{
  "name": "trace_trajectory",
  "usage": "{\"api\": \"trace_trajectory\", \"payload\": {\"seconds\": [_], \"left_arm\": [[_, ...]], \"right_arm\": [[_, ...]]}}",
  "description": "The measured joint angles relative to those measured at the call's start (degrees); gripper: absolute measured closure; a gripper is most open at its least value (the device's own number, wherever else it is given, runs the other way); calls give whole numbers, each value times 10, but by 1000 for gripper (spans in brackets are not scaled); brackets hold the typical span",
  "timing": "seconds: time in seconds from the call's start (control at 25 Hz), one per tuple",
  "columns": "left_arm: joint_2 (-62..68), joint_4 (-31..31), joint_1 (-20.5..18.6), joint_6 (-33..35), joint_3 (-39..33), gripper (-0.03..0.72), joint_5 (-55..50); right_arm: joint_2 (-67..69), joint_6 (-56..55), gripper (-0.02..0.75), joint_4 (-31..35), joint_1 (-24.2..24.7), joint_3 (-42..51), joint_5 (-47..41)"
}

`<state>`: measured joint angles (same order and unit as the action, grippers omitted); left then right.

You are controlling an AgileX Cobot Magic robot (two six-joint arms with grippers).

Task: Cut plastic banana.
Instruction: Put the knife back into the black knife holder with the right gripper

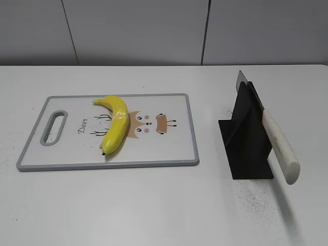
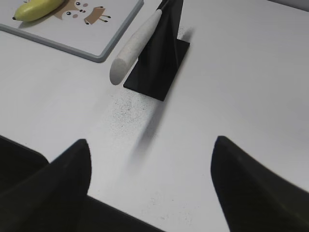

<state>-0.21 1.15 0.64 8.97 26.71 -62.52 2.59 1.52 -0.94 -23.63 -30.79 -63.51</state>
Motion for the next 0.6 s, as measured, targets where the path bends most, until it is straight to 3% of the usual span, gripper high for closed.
{"api": "trace_trajectory", "payload": {"seconds": [0.4,0.6], "left_arm": [[0,-1,0,0,0,129,0],[0,-1,0,0,0,131,0]], "right_arm": [[-29,0,154,14,11,2,24],[-29,0,154,14,60,2,26]]}}
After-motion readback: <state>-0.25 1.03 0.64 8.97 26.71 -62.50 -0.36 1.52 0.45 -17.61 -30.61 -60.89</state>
